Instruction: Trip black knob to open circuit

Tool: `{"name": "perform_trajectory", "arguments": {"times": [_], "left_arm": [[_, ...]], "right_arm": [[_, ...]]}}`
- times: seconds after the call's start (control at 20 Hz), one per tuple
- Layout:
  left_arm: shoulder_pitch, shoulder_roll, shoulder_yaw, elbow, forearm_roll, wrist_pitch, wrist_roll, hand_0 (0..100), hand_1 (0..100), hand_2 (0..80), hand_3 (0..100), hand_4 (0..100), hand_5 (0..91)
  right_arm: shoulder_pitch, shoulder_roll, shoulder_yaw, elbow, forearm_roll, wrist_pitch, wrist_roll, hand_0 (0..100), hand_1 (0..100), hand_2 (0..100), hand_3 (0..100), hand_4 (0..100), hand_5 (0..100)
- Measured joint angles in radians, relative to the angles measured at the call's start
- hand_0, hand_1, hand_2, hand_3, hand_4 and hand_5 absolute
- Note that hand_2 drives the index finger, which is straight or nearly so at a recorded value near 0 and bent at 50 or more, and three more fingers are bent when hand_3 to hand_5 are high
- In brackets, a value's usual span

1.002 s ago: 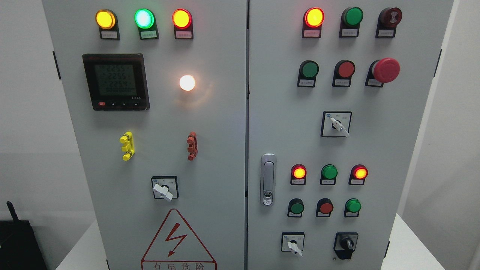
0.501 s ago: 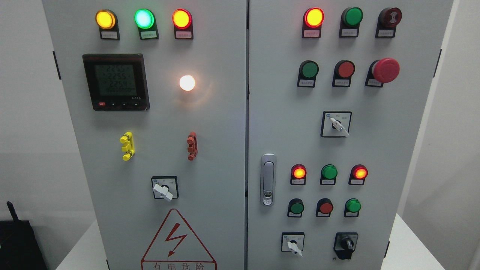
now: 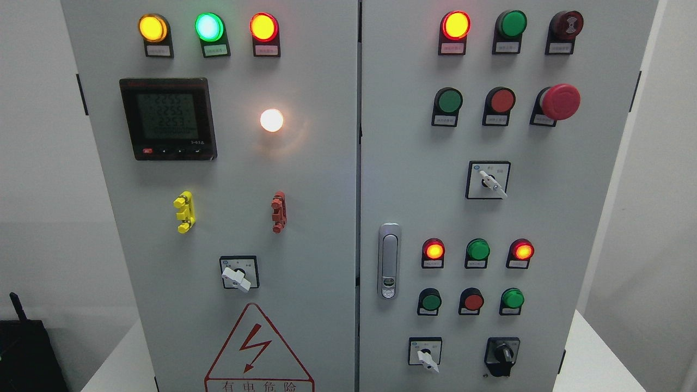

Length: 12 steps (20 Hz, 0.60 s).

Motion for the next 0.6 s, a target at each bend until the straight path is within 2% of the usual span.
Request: {"name": "perform_trajectory", "arguments": {"times": [0.2,0.6], "left_arm": [[0.0,0.0,0.0,0.0,0.0,0.0,0.0,12,39,0.0,0,0,0.0],[0.0,0.0,0.0,0.0,0.0,0.0,0.0,12,39,0.0,0,0,0.0]], "right_arm": [[-0.022,-0.012,0.0,-0.002,0.0,0.02,0.0,0,19,0,100,100,100],[-0.041,-0.024,-0.001,-0.022,0.0,0.029,0.0,8,22,0,100,100,100]]}}
